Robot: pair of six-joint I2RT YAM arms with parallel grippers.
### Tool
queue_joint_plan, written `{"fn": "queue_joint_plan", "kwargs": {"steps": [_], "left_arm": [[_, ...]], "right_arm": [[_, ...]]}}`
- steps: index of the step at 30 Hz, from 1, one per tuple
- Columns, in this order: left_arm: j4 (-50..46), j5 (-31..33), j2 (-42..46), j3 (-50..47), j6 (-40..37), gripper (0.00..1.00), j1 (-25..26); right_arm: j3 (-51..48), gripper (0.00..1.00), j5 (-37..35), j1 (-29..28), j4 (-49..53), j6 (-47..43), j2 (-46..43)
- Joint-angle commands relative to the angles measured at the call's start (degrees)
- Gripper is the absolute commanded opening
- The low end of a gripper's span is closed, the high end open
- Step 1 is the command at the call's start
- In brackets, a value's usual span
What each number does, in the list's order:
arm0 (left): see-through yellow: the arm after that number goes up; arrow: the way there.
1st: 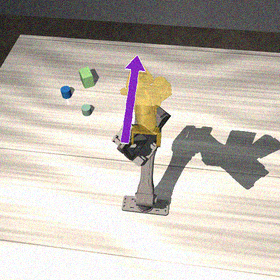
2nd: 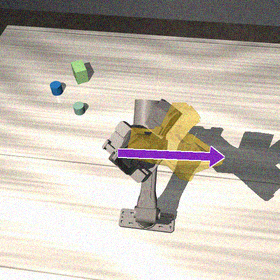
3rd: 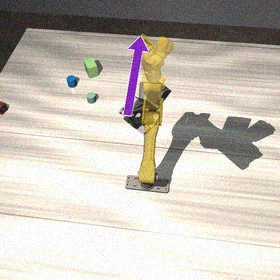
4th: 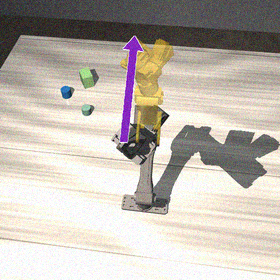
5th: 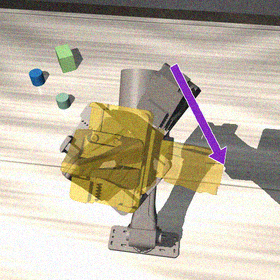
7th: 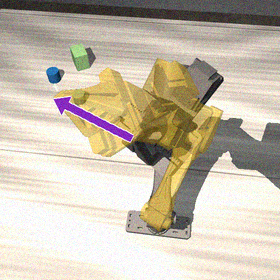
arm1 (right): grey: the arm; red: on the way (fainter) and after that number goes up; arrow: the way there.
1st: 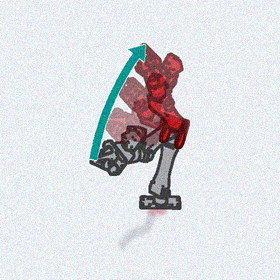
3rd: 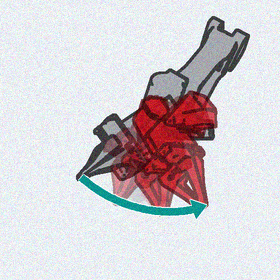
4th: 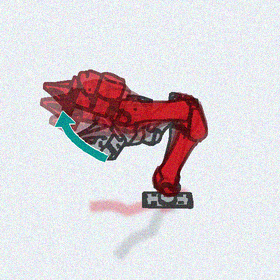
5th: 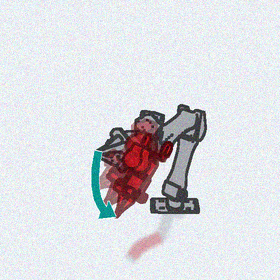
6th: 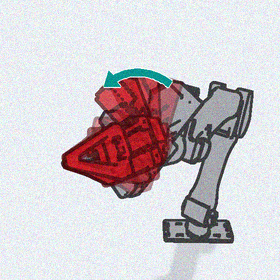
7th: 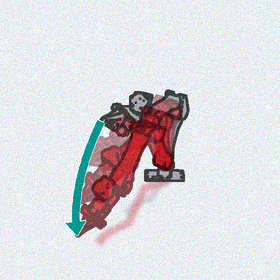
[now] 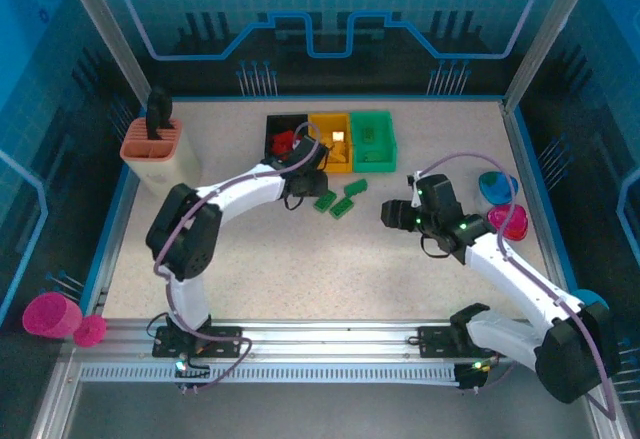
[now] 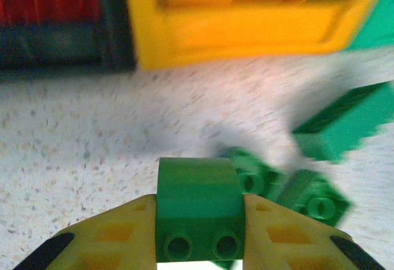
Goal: Sort the legos into containers by color
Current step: Pick up the lego from the center of the table, then place the lego in the container.
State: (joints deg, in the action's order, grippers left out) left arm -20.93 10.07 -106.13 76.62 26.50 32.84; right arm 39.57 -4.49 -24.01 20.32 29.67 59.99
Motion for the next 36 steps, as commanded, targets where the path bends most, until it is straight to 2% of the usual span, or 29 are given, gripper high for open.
{"fn": "queue_joint_plan", "kwargs": {"steps": [1,5,11,16,25,30,34,35,36], "left_arm": [[6.8,-4.2,5.4,0.7,-4.0,0.3,0.5],[7.3,-6.7,3.3,6.9,-6.3,0.3,0.5],[7.8,-11.5,-5.6,17.4,-6.0,0.3,0.6],[6.0,-12.8,-14.3,27.0,-4.3,0.31,0.7],[7.6,-16.0,-24.5,36.9,-2.5,0.33,0.8],[2.5,-15.4,-30.7,45.5,-3.3,0.34,1.2],[0.6,-14.3,-33.6,48.7,-4.2,0.42,1.4],[0.6,-14.0,-33.9,49.0,-4.4,0.47,1.5],[0.1,-13.7,-34.5,49.6,-4.9,0.58,1.4]], "right_arm": [[-1.9,0.71,-1.0,-0.6,-0.4,2.2,-2.1],[-4.2,0.71,-0.6,-0.7,-0.3,3.6,-4.2],[-7.9,0.7,-0.6,-1.9,0.7,5.6,-7.9],[-11.5,0.7,-0.6,-3.7,1.1,8.0,-11.7],[-14.2,0.7,-2.1,-6.4,2.1,10.1,-14.9],[-14.4,0.7,-2.3,-6.8,2.8,10.1,-15.9],[-14.2,0.7,-2.7,-6.9,3.6,10.1,-16.7],[-14.1,0.7,-2.7,-6.9,3.7,10.1,-16.8],[-14.0,0.7,-2.7,-6.9,3.9,10.0,-17.1]]}}
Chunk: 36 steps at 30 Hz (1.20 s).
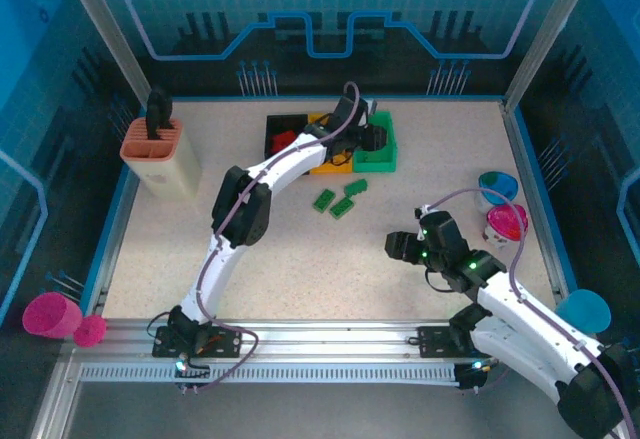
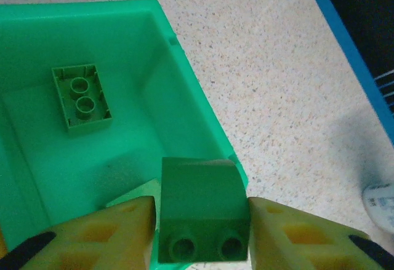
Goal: Sort the legos into containers by color
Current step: Place the lego in the container.
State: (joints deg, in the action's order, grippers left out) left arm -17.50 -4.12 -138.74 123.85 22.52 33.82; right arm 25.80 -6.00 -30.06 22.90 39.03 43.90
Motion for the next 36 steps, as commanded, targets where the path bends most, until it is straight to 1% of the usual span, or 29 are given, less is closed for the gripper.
{"fn": "queue_joint_plan", "kwargs": {"steps": [1,3,6,12,17,19,23,25,27,30,33,36], "left_arm": [[-4.4,0.8,-2.5,3.4,-1.8,0.65,0.5],[-6.6,1.7,-3.6,5.4,-2.8,0.71,0.6],[-7.0,1.7,-3.9,5.5,-3.0,0.74,0.6],[-7.7,0.3,-4.3,5.4,-1.6,0.75,0.7],[-11.1,0.1,-6.1,7.5,-1.3,0.75,0.7],[-12.0,1.1,-6.2,7.7,-1.0,0.75,0.7],[-14.8,5.9,-5.5,7.3,1.4,0.74,0.2],[-14.9,6.3,-4.4,5.8,3.2,0.74,-0.8],[-12.9,6.7,-2.1,1.9,4.3,0.73,-1.7],[-10.3,7.2,1.3,-3.4,4.1,0.73,-2.5],[-10.3,7.9,3.3,-5.7,3.8,0.73,-2.8],[-9.6,7.1,4.7,-7.5,3.8,0.72,-3.0]], "right_arm": [[-0.2,0.7,-1.3,-0.9,1.3,0.7,-1.2],[-0.2,0.7,-1.4,-0.8,1.6,0.7,-1.4],[-0.3,0.7,-1.5,-0.9,1.6,0.7,-1.4],[-0.4,0.7,-1.4,-0.8,1.2,1.0,-1.0],[-0.6,0.7,-1.2,-1.0,1.0,1.2,-0.8],[-0.8,0.7,-1.2,-1.1,1.0,1.4,-0.8],[-0.8,0.7,-1.5,-1.5,1.1,1.7,-0.8],[-0.8,0.7,-1.7,-1.7,1.2,1.8,-0.9],[-0.8,0.7,-1.9,-1.7,1.4,1.8,-1.1],[-0.8,0.7,-2.1,-1.8,1.4,1.8,-1.1],[-0.8,0.7,-2.1,-1.9,0.9,1.7,-0.8],[-0.6,0.7,-1.9,-2.2,0.2,1.9,-0.1]]}}
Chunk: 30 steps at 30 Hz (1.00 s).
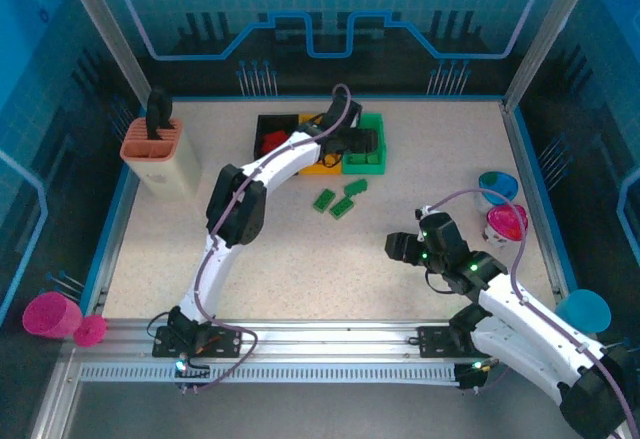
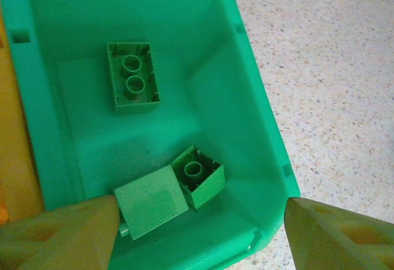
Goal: Sort the legos into containers by color
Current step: Place the lego in the container, then pick up the lego from the center of the table.
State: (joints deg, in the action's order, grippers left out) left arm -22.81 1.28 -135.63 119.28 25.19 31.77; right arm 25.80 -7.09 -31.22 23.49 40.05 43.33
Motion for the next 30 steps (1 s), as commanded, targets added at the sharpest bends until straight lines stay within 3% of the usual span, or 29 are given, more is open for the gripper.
{"fn": "queue_joint_plan", "kwargs": {"steps": [1,10,17,23,30], "left_arm": [[-3.5,1.1,2.3,-3.9,1.2,0.72,-0.8],[7.5,-1.4,17.7,-19.6,0.5,0.72,-0.4],[11.7,-3.2,31.2,-38.0,-2.6,0.73,-0.4],[10.7,-0.6,34.3,-48.5,-5.0,0.72,-0.4],[5.6,2.3,30.4,-47.4,-6.0,0.65,-0.3]], "right_arm": [[-0.5,0.7,-0.8,-1.1,-0.5,0.9,0.7],[2.5,0.7,-2.4,-1.9,0.7,-1.3,3.4],[4.4,0.7,-2.1,-2.1,-0.3,-2.3,6.7],[4.1,0.7,-1.3,-2.7,-2.6,-1.8,8.8],[4.1,0.7,-2.5,-4.5,-2.8,-1.0,9.2]]}}
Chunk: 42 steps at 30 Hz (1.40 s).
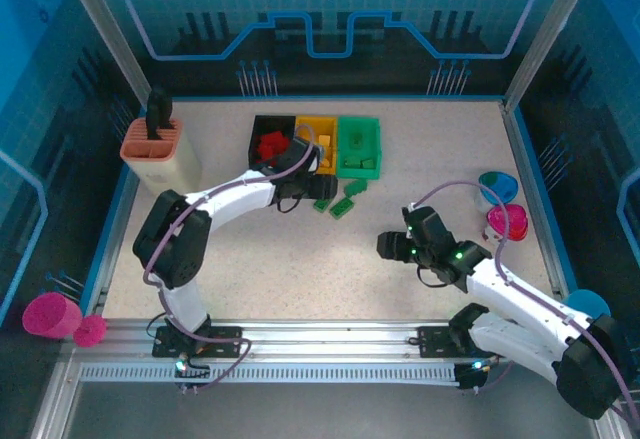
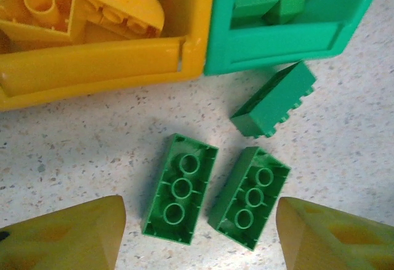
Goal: Sort the legos into containers by color
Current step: Pick up the lego from the center of the table.
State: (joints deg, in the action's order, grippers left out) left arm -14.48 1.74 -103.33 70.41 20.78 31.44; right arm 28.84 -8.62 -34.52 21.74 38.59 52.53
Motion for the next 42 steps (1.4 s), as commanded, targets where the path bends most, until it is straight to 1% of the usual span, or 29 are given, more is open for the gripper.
{"fn": "queue_joint_plan", "kwargs": {"steps": [1,9,14,20,33,42], "left_arm": [[-2.9,2.0,-2.4,1.7,-1.7,0.65,0.0],[-4.5,3.5,-6.8,3.4,-1.9,0.57,0.4],[-4.7,4.2,-8.1,4.1,-2.1,0.57,1.1],[-6.4,5.5,-10.7,7.1,-2.4,0.57,1.8],[-8.7,7.9,-14.5,9.4,-3.6,0.53,3.5],[-8.8,7.8,-13.9,9.2,-3.7,0.52,3.7]], "right_arm": [[1.0,0.7,-1.4,-1.4,-0.8,0.7,-0.1],[-1.0,0.7,-2.5,-2.2,0.2,1.8,-2.8],[-1.9,0.7,-2.8,-2.3,0.3,2.1,-3.8],[-1.9,0.7,-2.5,-2.4,-0.1,2.2,-3.7],[-3.1,0.7,-3.4,-2.4,0.6,2.4,-5.8],[-2.9,0.7,-3.2,-2.4,0.3,2.3,-5.2]]}}
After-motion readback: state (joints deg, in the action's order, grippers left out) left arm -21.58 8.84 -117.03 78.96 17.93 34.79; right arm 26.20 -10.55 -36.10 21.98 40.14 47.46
